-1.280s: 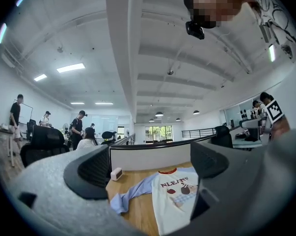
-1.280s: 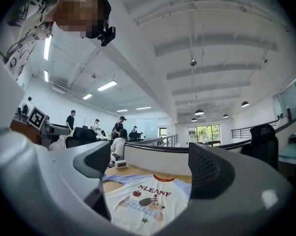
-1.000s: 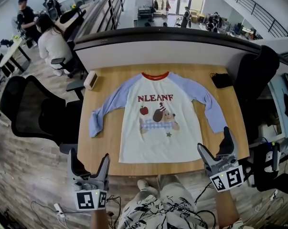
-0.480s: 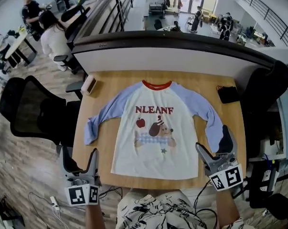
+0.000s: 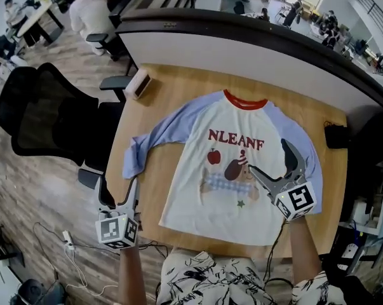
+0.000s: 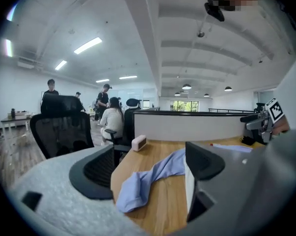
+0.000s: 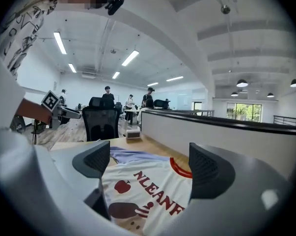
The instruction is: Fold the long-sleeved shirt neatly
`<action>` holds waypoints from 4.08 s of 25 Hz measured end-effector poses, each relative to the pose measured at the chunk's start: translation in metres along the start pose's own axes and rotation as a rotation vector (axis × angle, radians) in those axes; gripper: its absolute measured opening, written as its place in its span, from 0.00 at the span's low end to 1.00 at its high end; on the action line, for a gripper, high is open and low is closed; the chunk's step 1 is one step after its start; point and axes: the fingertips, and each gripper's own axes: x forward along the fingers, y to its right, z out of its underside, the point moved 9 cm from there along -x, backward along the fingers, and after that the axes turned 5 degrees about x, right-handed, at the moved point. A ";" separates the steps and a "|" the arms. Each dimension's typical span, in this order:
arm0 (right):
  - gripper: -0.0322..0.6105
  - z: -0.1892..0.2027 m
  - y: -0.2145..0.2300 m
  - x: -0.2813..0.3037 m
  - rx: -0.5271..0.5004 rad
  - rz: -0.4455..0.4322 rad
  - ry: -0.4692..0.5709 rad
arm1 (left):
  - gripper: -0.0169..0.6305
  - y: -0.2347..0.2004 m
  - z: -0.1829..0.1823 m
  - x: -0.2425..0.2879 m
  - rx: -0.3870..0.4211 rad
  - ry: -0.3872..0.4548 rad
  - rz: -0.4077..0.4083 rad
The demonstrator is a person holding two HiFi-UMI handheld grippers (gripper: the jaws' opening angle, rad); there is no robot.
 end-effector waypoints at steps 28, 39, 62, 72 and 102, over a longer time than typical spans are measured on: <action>0.81 0.134 0.000 0.296 -0.075 -0.310 -0.548 | 0.30 -0.080 0.166 0.133 0.079 -0.567 0.145; 0.81 0.134 0.000 0.295 -0.085 -0.315 -0.533 | 0.06 -0.075 0.164 0.130 -0.034 -0.541 0.114; 0.81 0.130 -0.003 0.293 -0.108 -0.313 -0.508 | 0.06 0.105 -0.075 0.146 -0.063 0.061 0.513; 0.81 0.125 0.000 0.287 -0.137 -0.328 -0.459 | 0.06 0.215 -0.120 0.136 0.009 0.175 0.937; 0.82 0.161 0.136 0.030 -0.233 -0.294 -0.588 | 0.06 0.421 0.009 0.195 0.130 -0.295 0.966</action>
